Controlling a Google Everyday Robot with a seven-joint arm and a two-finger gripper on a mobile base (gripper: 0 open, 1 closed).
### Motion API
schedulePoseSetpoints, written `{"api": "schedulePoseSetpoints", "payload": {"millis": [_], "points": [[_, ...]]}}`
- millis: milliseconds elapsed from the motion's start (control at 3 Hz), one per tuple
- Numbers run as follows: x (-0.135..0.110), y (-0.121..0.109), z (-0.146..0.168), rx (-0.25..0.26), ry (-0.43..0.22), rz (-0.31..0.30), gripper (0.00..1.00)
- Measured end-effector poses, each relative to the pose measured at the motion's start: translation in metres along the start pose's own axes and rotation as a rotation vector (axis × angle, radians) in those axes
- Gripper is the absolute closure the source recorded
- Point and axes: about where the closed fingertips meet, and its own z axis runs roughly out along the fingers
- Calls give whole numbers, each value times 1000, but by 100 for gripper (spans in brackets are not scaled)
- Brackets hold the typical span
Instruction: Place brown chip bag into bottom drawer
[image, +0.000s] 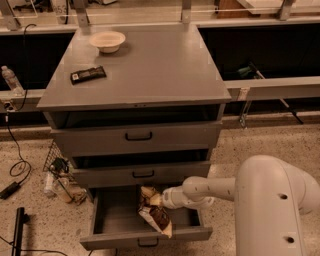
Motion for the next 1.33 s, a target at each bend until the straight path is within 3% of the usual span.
{"api": "schedulePoseSetpoints", "payload": {"millis": [667, 1000, 1333], "points": [[3, -10, -3, 25, -28, 7, 2], [11, -27, -33, 41, -13, 49, 0], [24, -42, -102, 82, -20, 95, 0]]}}
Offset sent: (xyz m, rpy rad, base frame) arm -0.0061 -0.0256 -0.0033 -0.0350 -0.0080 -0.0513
